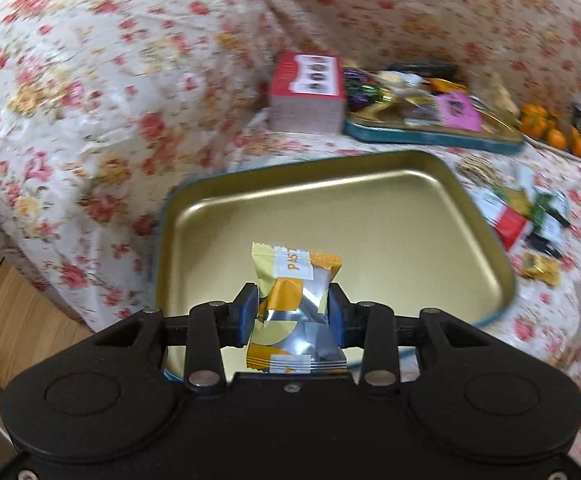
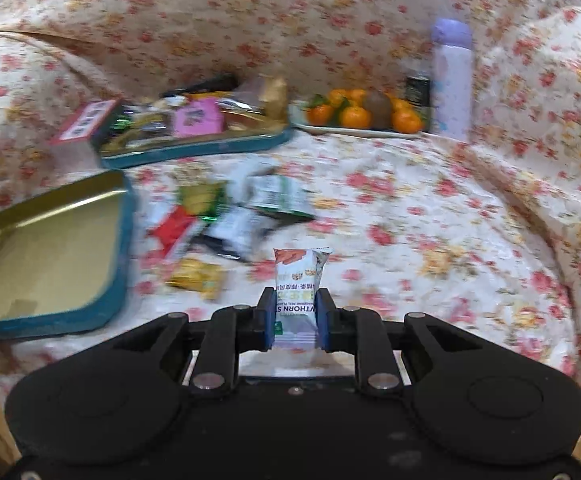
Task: Organize snacks
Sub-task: 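Carry both held packets over the gold tin tray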
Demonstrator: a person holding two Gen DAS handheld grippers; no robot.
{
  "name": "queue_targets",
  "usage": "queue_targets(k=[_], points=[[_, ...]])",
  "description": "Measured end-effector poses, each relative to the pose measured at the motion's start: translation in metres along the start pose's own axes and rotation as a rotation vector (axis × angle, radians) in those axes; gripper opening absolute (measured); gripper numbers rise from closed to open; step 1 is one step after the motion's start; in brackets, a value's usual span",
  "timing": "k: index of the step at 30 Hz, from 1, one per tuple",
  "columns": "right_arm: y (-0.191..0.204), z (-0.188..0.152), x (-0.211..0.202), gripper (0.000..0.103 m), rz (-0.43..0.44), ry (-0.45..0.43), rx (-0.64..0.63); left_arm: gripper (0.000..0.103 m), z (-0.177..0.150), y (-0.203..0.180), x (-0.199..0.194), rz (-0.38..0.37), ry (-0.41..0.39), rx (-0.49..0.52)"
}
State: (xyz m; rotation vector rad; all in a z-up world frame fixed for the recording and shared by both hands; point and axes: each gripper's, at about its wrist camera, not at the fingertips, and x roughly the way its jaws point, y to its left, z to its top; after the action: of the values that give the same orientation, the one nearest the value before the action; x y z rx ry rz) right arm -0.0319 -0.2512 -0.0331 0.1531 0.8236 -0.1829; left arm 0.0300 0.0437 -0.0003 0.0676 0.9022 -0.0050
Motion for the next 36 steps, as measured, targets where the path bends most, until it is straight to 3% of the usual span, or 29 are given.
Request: queue_targets(k=[9,20,23,36], points=[[0.081,0.024,-0.02,0.022,0.204,-0.017,-0.063,0.045,0.003,0.043,0.011,0.009,0.015,-0.104],[0.173,0.044,-0.004,0.022,0.421,0.04,-0.088,0.045,-0.003,0.061,0.019,0.028,0.058,-0.153],[0.189,0.043,0.003,0.022,0.437,0.066,-0.089,0.045,-0.005,0.059,0.022,0.048,0.059,-0.138],[0.214,0.027,0.024,0.022,0.415,0.123,-0.13,0.048,-0.005,0.074,0.028,-0.025,0.106,-0.212]])
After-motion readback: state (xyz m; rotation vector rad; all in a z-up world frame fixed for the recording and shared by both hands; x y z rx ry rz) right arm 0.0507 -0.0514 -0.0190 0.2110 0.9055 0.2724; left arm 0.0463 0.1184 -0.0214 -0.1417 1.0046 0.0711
